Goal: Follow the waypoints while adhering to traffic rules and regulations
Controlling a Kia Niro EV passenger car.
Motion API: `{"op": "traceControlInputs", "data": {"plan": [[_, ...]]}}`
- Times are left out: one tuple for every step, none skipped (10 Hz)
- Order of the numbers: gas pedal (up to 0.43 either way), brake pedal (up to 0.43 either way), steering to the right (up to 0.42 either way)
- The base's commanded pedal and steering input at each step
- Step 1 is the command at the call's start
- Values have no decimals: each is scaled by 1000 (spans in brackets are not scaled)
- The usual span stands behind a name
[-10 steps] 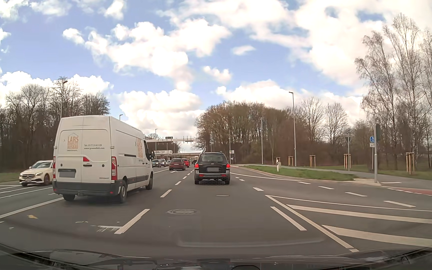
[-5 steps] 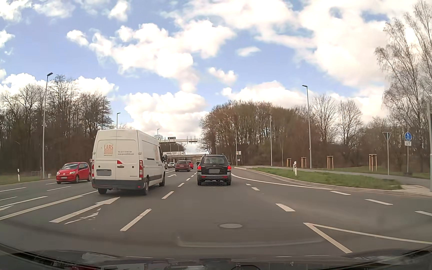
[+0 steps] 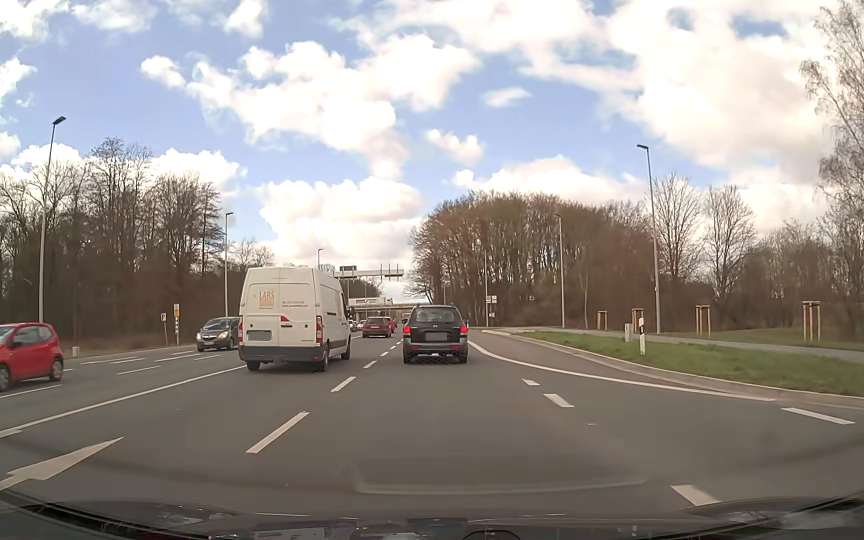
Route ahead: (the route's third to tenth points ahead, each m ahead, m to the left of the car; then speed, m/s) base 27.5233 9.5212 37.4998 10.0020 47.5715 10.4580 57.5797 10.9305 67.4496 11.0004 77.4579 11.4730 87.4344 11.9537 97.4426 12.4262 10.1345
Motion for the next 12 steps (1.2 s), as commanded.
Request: {"op": "traceControlInputs", "data": {"plan": [[220, 0, -11], [280, 0, -10], [311, 0, -10], [339, 0, -10], [350, 0, -10], [350, 0, -9], [350, 0, -9], [350, 0, -9], [350, 0, -9], [350, 0, -9], [350, 0, -9], [350, 0, -9]]}}
